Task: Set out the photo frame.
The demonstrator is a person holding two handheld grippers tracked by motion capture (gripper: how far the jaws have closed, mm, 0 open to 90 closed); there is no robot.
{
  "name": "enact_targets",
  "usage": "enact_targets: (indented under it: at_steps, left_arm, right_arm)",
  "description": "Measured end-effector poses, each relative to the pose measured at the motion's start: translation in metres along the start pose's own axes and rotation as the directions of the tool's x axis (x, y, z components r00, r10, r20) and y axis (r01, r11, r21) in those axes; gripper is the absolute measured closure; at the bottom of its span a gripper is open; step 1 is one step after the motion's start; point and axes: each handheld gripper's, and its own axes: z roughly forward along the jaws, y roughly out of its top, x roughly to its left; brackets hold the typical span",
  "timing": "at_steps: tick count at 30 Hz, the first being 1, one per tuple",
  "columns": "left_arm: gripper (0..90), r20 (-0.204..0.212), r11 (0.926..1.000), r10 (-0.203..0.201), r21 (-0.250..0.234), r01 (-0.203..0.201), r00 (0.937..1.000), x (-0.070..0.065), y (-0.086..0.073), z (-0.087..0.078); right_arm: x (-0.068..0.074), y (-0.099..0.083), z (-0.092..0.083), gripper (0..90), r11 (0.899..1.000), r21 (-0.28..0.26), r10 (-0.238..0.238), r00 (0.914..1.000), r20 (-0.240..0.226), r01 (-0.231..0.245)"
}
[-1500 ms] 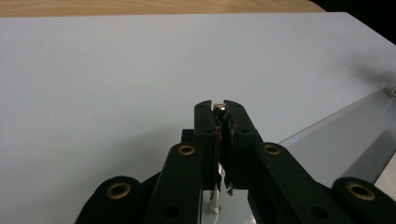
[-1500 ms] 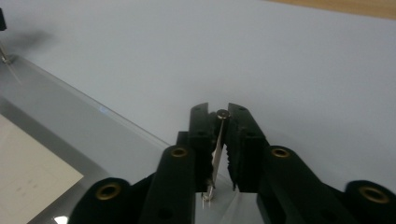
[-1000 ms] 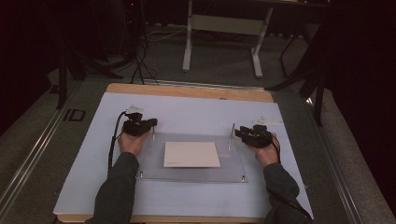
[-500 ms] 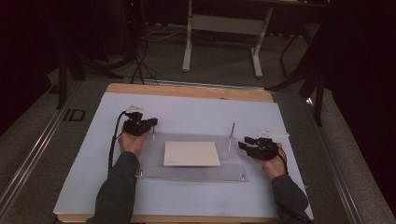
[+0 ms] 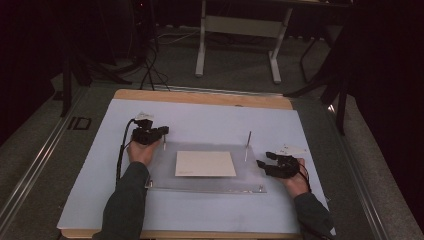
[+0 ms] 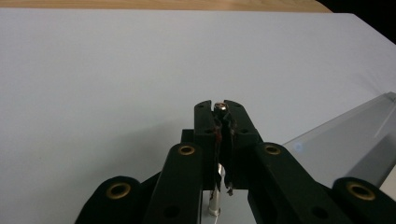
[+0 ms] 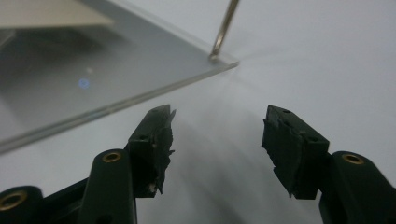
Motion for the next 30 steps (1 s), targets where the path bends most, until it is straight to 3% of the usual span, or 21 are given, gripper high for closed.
enact_targets:
  at_steps: [7,13,17,30]
  left_arm:
    - [85.4,0.0,1.0,0.0,0.002,0.0,1.0,0.0,0.0,0.0]
    - [85.4,0.003,1.0,-0.005,0.003,0.005,1.0,0.001,0.0,0.0]
    - [85.4,0.004,0.9999,-0.016,0.005,0.016,0.9999,0.001,0.001,0.002]
    - [85.1,0.008,0.9989,-0.047,0.011,0.047,0.9989,0.003,0.003,0.004]
  right_arm:
    - [0.013,0.003,0.005,40.1,0.996,-0.019,-0.083,0.9953,-0.05,0.082]
    - [0.02,0.005,0.011,35.0,0.99,-0.034,-0.139,0.9899,-0.025,0.139]
    - [0.024,0.007,0.012,35.5,0.982,-0.059,-0.185,0.9817,-0.047,0.182]
    - [0.024,0.012,0.009,35.6,0.969,-0.163,-0.202,0.9752,-0.089,0.186]
